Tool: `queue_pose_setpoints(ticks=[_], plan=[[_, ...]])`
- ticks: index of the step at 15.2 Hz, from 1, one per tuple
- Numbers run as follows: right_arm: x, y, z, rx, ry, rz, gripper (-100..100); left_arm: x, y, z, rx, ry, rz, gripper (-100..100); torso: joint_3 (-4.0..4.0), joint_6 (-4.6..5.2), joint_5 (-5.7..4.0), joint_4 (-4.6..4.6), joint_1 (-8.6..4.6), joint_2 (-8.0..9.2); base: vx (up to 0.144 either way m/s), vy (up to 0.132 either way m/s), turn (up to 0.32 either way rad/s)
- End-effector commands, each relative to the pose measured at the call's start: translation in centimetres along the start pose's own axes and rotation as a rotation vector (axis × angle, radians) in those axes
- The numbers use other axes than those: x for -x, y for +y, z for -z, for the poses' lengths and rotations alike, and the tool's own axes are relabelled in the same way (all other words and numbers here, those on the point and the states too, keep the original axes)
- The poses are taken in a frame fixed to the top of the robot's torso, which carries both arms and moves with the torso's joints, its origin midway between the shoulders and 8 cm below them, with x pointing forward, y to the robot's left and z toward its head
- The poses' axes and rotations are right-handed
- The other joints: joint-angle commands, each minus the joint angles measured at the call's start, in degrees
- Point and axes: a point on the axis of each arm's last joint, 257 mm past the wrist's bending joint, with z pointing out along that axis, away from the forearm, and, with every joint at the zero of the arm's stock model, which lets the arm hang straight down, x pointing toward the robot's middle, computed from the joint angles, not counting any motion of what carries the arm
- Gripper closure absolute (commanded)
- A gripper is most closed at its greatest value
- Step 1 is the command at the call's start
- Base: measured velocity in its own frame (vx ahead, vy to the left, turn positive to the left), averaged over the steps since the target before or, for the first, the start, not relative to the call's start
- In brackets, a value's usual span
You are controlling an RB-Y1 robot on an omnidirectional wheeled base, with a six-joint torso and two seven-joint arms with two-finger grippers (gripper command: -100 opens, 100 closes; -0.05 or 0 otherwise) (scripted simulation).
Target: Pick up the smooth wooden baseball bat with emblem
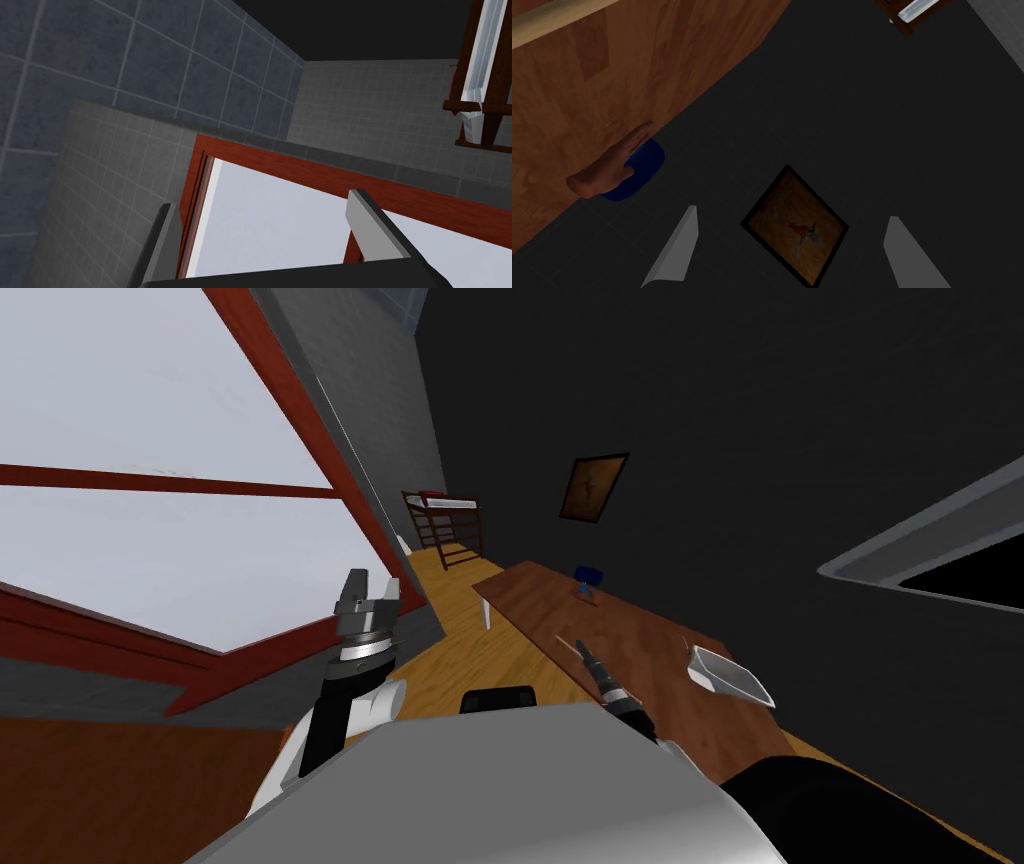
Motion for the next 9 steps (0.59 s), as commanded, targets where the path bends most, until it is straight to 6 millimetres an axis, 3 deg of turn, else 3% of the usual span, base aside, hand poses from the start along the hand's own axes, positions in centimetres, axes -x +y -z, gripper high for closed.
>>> queue_pose_setpoints(ticks=[1,2,5,6,9], plan=[[-1.0,-1.9,1.3,-0.042,0.031,0.041,-100,0.0,0.0,0.0,0.0,0.0,0.0,0,0.0,0.0,0.0,0.0,0.0,0.0,0.04,-0.028,0.26],[-1.7,-4.0,2.8,-0.087,0.07,0.094,-100,0.0,0.0,0.0,0.0,0.0,0.0,0,0.0,0.01,0.01,0.0,0.01,0.0,0.052,-0.027,0.408],[-2.7,-7.0,5.0,-0.15,0.118,0.146,-100,0.0,0.0,0.0,0.0,0.0,0.0,0,-0.03,-0.05,0.0,-0.01,-0.05,-0.06,0.052,-0.039,0.404],[-3.4,-9.0,6.9,-0.194,0.162,0.197,-100,0.0,0.0,0.0,0.0,0.0,0.0,0,-0.04,0.0,-0.01,-0.01,-0.06,-0.07,0.042,-0.049,0.351],[-4.2,-11.5,9.2,-0.248,0.212,0.246,-100,0.0,0.0,0.0,0.0,0.0,0.0,0,-0.03,-0.02,0.01,-0.01,-0.04,-0.05,0.045,-0.04,0.344]])
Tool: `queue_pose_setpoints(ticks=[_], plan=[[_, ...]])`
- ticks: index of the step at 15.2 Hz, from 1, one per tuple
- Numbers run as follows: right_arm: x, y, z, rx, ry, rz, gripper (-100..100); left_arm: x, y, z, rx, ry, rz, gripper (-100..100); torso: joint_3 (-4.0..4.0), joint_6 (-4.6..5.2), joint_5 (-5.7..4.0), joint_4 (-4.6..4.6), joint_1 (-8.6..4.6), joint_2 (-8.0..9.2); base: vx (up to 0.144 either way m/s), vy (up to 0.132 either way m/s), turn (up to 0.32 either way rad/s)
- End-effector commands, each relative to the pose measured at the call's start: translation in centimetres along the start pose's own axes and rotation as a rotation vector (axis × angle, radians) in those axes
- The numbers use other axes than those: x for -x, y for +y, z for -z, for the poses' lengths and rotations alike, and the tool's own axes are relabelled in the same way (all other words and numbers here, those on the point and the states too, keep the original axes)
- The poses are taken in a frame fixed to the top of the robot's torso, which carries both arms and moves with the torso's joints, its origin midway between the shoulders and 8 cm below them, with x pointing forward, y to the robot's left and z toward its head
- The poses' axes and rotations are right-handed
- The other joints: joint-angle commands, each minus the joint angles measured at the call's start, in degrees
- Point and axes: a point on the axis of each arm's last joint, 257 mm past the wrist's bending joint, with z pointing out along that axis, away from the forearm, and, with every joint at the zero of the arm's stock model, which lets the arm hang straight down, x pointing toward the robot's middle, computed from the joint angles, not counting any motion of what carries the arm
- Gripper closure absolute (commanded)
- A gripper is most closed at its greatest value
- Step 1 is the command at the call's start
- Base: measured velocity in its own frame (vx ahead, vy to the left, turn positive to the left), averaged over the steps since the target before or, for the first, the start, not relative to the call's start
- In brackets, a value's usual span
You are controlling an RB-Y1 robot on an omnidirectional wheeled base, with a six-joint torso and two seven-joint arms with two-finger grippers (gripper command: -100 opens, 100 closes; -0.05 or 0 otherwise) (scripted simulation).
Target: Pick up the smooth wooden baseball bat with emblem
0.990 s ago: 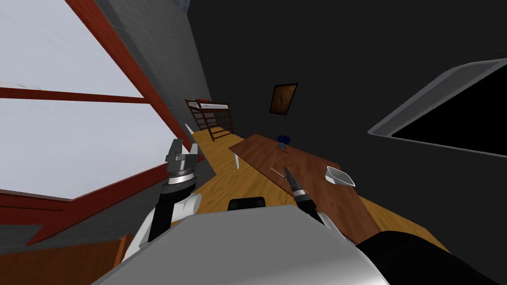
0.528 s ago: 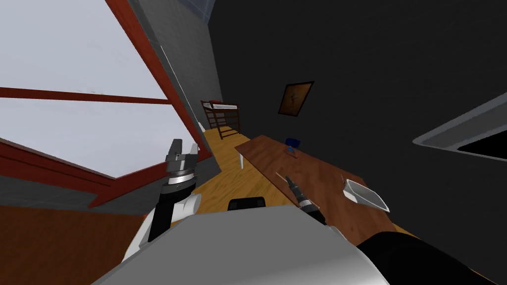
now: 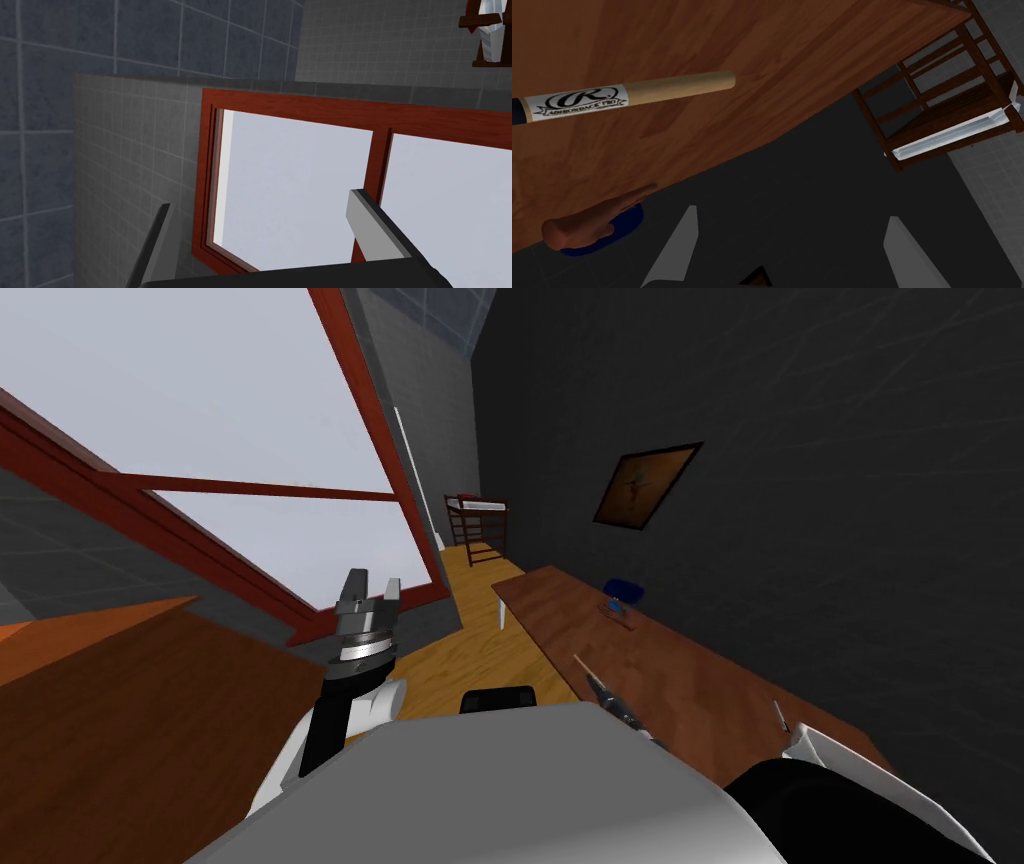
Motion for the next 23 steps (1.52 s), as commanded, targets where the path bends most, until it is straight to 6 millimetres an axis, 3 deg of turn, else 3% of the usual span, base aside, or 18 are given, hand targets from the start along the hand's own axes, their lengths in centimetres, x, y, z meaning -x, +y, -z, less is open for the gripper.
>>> queue_pose_setpoints(ticks=[1,4,6,7,8,10,11,12,13,14,15,17,18,20,21,22,23], plan=[[-0.9,-1.4,0.6,-0.023,0.022,0.018,-100,0.0,0.0,0.0,0.0,0.0,0.0,0,0.0,0.0,0.0,0.0,0.0,0.0,0.035,-0.032,0.083],[-3.8,-5.7,4.0,-0.107,0.12,0.114,-100,0.0,0.0,0.0,0.0,0.0,0.0,0,0.02,0.0,0.01,0.01,0.06,0.04,0.031,-0.031,0.328],[-4.0,-6.0,4.1,-0.113,0.124,0.114,-100,0.0,0.0,0.0,0.0,0.0,0.0,0,0.01,-0.01,0.0,0.01,-0.01,0.01,0.034,-0.049,0.238],[-5.2,-7.7,5.9,-0.144,0.17,0.159,-100,0.0,0.0,0.0,0.0,0.0,0.0,0,0.01,0.04,-0.01,0.01,0.02,0.02,0.031,-0.03,0.208],[-5.4,-8.1,6.1,-0.153,0.176,0.158,-100,0.0,0.0,0.0,0.0,0.0,0.0,0,0.01,0.0,0.0,0.01,0.04,0.02,0.032,-0.032,0.28],[-7.9,-11.6,10.2,-0.219,0.277,0.24,-100,0.0,0.0,0.0,0.0,0.0,0.0,0,0.01,-0.01,0.0,0.01,0.02,0.02,0.04,-0.055,0.416],[-8.0,-11.8,10.4,-0.225,0.281,0.24,-100,0.0,0.0,0.0,0.0,0.0,0.0,0,0.0,-0.01,0.0,0.0,-0.03,0.0,0.046,-0.067,0.459],[-9.1,-13.2,12.4,-0.25,0.329,0.276,-100,0.0,0.0,0.0,0.0,0.0,0.0,0,-0.01,-0.04,-0.01,0.0,-0.07,-0.03,0.052,-0.07,0.545],[-9.2,-13.4,12.6,-0.256,0.333,0.276,-100,0.0,0.0,0.0,0.0,0.0,0.0,0,-0.03,-0.06,-0.02,-0.01,-0.11,-0.07,0.04,-0.066,0.359],[-10.2,-14.5,14.5,-0.275,0.378,0.31,-100,0.0,0.0,0.0,0.0,0.0,0.0,0,-0.04,-0.01,-0.02,-0.01,-0.09,-0.07,0.03,-0.049,0.338],[-10.3,-14.9,14.8,-0.283,0.385,0.308,-100,0.0,0.0,0.0,0.0,0.0,0.0,0,-0.03,-0.02,-0.02,0.0,-0.05,-0.05,0.026,-0.042,0.249],[-12.4,-16.8,18.9,-0.32,0.479,0.365,-100,0.0,0.0,0.0,0.0,0.0,0.0,0,-0.01,0.0,0.01,0.0,0.05,-0.02,0.031,-0.038,0.352],[-12.5,-17.2,19.3,-0.329,0.485,0.363,-100,0.0,0.0,0.0,0.0,0.0,0.0,0,-0.02,-0.02,0.0,0.0,0.04,-0.04,0.03,-0.041,0.33],[-14.6,-18.7,23.4,-0.361,0.578,0.404,-100,0.0,0.0,0.0,0.0,0.0,0.0,0,-0.03,-0.02,0.02,-0.01,0.08,-0.04,0.03,-0.028,0.427],[-14.6,-18.7,23.5,-0.361,0.579,0.404,-100,0.0,0.0,0.0,0.0,0.0,0.0,0,-0.03,0.0,0.02,-0.01,0.1,-0.05,0.028,-0.028,0.31],[-15.6,-19.2,25.4,-0.372,0.621,0.42,-100,0.0,0.0,0.0,0.0,0.0,0.0,0,-0.03,0.0,0.02,0.0,0.12,-0.06,0.022,-0.017,0.315],[-15.6,-19.2,25.4,-0.373,0.622,0.42,-100,0.0,0.0,0.0,0.0,0.0,0.0,0,-0.03,0.0,0.03,-0.01,0.16,-0.05,0.019,-0.015,0.227]])
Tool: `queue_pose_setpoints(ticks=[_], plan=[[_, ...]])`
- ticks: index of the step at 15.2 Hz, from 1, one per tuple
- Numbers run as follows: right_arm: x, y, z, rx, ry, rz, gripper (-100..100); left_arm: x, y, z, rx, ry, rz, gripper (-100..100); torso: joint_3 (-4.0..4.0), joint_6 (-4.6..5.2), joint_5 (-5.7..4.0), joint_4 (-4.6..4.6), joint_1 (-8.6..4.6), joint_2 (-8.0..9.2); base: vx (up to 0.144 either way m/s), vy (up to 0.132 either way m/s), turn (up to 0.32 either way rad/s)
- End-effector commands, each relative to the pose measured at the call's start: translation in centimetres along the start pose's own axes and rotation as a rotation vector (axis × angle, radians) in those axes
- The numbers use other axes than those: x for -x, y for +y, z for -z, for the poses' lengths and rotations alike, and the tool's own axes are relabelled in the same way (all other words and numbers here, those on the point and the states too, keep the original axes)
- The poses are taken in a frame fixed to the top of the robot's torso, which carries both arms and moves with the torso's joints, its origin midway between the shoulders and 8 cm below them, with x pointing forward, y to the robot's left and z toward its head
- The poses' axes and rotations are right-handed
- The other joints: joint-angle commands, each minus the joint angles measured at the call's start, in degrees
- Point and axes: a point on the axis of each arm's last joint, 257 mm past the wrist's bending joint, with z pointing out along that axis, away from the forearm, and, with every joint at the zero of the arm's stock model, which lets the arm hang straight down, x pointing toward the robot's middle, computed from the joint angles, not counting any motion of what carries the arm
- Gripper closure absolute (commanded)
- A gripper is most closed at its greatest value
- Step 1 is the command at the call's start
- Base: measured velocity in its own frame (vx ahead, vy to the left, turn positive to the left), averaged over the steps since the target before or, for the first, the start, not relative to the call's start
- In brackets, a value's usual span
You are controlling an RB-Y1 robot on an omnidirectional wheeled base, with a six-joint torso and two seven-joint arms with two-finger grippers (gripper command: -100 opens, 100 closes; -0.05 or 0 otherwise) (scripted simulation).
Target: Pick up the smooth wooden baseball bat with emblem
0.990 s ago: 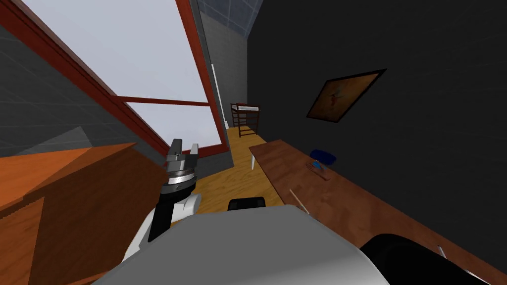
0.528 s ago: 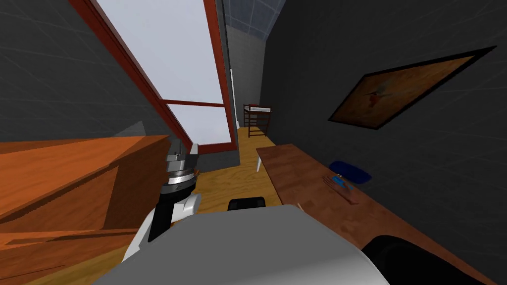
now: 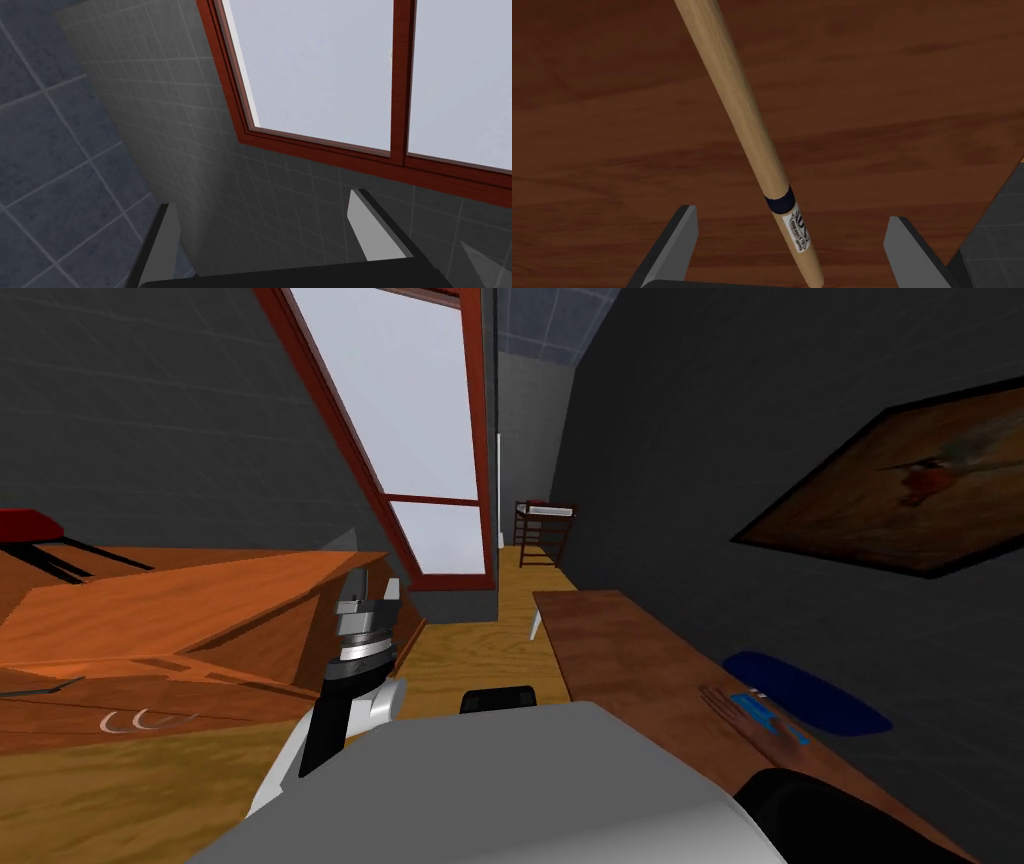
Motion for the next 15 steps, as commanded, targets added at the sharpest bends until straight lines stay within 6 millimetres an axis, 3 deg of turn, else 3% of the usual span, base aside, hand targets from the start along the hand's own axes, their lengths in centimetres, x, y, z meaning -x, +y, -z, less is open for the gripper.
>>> queue_pose_setpoints(ticks=[1,2,4,7,9,10,11,15], plan=[[-2.7,-0.6,1.0,-0.008,0.054,0.029,-100,0.0,0.0,0.0,0.0,0.0,0.0,0,0.0,0.0,0.0,0.0,0.0,0.0,0.017,-0.008,0.269],[-4.6,-0.8,1.8,-0.013,0.092,0.043,-100,0.0,0.0,0.0,0.0,0.0,0.0,0,0.01,-0.03,0.0,0.01,0.02,0.01,0.021,-0.005,0.379],[-4.6,-0.8,1.8,-0.013,0.092,0.043,-100,0.0,0.0,0.0,0.0,0.0,0.0,0,0.0,0.0,0.01,0.0,0.05,0.0,0.018,-0.009,0.17],[-8.6,-0.8,3.7,-0.016,0.174,0.076,-100,0.0,0.0,0.0,0.0,0.0,0.0,0,0.01,-0.01,0.02,0.01,0.1,0.02,0.014,0.005,0.245],[-10.2,-0.7,4.4,-0.014,0.207,0.088,-100,0.0,0.0,0.0,0.0,0.0,0.0,0,0.0,-0.02,0.03,0.01,0.11,0.0,0.018,0.003,0.26],[-10.7,-0.6,4.7,-0.013,0.216,0.091,-100,0.0,0.0,0.0,0.0,0.0,0.0,0,0.0,0.01,0.02,0.0,0.11,0.0,0.017,0.003,0.125],[-9.8,-0.7,4.2,-0.015,0.2,0.084,-100,0.0,0.0,0.0,0.0,0.0,0.0,0,0.0,0.02,0.03,0.0,0.13,0.01,0.009,0.001,0.037],[-9.8,0.2,1.7,-0.015,0.198,0.071,-100,0.0,0.0,0.0,0.0,0.0,0.0,0,0.15,0.01,0.0,0.07,0.05,0.26,-0.049,-0.014,0.056]])
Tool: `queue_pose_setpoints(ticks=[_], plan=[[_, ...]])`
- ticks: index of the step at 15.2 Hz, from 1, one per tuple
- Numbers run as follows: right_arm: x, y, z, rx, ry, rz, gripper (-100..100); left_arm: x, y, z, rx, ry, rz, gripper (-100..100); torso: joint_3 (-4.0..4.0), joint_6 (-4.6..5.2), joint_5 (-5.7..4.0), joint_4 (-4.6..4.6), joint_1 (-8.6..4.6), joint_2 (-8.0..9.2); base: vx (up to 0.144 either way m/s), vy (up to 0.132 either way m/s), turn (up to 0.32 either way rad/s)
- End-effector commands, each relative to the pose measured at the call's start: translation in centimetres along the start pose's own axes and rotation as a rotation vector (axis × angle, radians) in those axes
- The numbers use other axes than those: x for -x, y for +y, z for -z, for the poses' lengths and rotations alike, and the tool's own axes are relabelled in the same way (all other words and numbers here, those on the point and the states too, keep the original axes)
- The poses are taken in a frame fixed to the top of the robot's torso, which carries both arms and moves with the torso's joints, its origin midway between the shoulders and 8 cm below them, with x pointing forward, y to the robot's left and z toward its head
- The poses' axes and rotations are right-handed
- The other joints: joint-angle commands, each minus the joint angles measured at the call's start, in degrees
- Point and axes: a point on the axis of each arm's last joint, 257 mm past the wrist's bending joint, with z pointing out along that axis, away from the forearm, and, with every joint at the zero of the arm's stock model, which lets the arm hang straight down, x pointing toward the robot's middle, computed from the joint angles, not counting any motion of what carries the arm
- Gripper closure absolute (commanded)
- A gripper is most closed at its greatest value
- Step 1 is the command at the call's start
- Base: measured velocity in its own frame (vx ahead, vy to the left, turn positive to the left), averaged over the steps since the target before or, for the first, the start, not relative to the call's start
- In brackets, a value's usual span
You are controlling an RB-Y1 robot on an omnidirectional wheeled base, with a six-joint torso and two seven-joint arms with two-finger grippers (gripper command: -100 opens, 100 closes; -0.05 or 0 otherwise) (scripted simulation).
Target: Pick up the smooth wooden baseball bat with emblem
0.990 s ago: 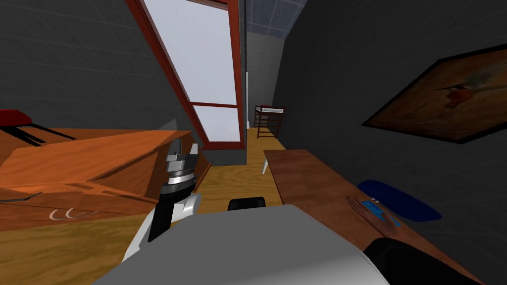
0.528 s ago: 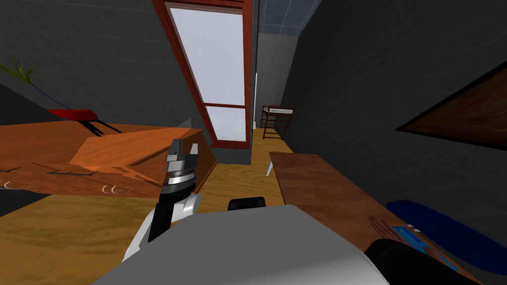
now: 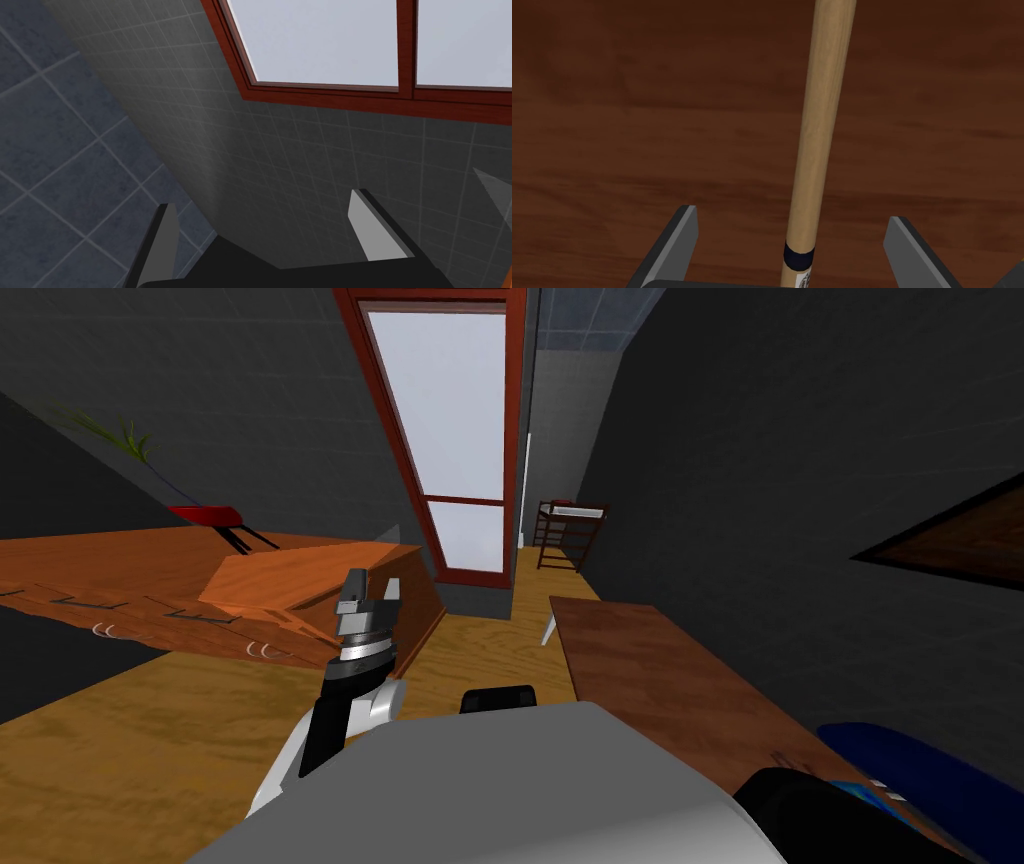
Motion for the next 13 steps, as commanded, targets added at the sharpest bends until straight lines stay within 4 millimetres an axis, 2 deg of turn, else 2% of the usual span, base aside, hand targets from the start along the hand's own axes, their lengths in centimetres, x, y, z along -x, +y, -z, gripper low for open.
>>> queue_pose_setpoints(ticks=[1,2,3,7,8,11,12,13], plan=[[0.3,0.4,-1.0,-0.001,-0.001,-0.008,-100,0.0,0.0,0.0,0.0,0.0,0.0,0,0.0,0.0,0.0,0.0,0.0,0.0,-0.062,-0.021,0.042],[0.2,0.1,-0.4,0.001,-0.001,-0.003,-100,0.0,0.0,0.0,0.0,0.0,0.0,0,0.02,0.0,-0.03,0.02,-0.04,0.03,-0.035,-0.013,0.023],[0.3,0.2,-0.5,0.002,-0.003,-0.005,100,0.0,0.0,0.0,0.0,0.0,0.0,0,0.04,0.03,-0.08,0.03,-0.12,0.04,-0.01,-0.002,0.003],[0.3,0.3,-0.5,0.004,-0.003,-0.004,100,0.0,0.0,0.0,0.0,0.0,0.0,0,0.01,0.05,-0.11,0.02,-0.22,-0.03,0.0,0.0,0.0],[-0.2,-0.2,0.5,-0.002,0.002,0.002,100,0.0,0.0,0.0,0.0,0.0,0.0,0,0.0,0.05,-0.11,0.02,-0.22,-0.03,0.026,0.009,-0.05],[-0.6,-0.6,1.8,-0.002,0.005,0.01,100,0.0,0.0,0.0,0.0,0.0,0.0,0,-0.11,0.12,-0.06,-0.05,-0.13,-0.2,0.055,0.015,-0.07],[-0.7,-0.7,2.1,-0.002,0.006,0.012,100,0.0,0.0,0.0,0.0,0.0,0.0,0,-0.14,0.09,-0.04,-0.06,-0.1,-0.25,0.059,0.016,-0.031],[-0.6,-0.6,1.6,-0.002,0.006,0.008,100,0.0,0.0,0.0,0.0,0.0,0.0,0,-0.15,0.09,-0.04,-0.06,-0.09,-0.28,0.032,0.007,-0.017]])
